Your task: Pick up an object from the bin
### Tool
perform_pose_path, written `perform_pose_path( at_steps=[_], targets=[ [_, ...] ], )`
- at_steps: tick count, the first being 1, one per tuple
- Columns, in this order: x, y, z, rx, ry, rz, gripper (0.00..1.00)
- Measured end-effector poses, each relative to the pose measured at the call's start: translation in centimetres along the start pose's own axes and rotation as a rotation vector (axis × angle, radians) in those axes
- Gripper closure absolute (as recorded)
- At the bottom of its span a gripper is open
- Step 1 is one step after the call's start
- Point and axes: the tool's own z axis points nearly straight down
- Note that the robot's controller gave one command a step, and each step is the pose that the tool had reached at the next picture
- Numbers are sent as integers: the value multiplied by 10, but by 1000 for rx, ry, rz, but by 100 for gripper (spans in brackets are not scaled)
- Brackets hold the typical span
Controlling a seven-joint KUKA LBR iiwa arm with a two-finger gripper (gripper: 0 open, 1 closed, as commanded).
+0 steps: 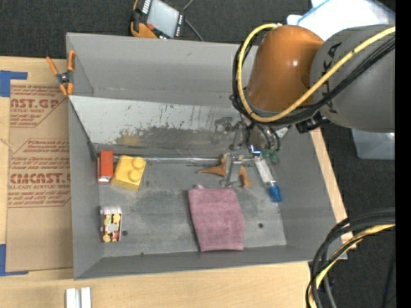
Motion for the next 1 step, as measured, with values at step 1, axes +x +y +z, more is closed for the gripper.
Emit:
perform_pose_path(
  at_steps=[1],
  targets=[
    [0,0,0,0,0,0,0]
  ],
)
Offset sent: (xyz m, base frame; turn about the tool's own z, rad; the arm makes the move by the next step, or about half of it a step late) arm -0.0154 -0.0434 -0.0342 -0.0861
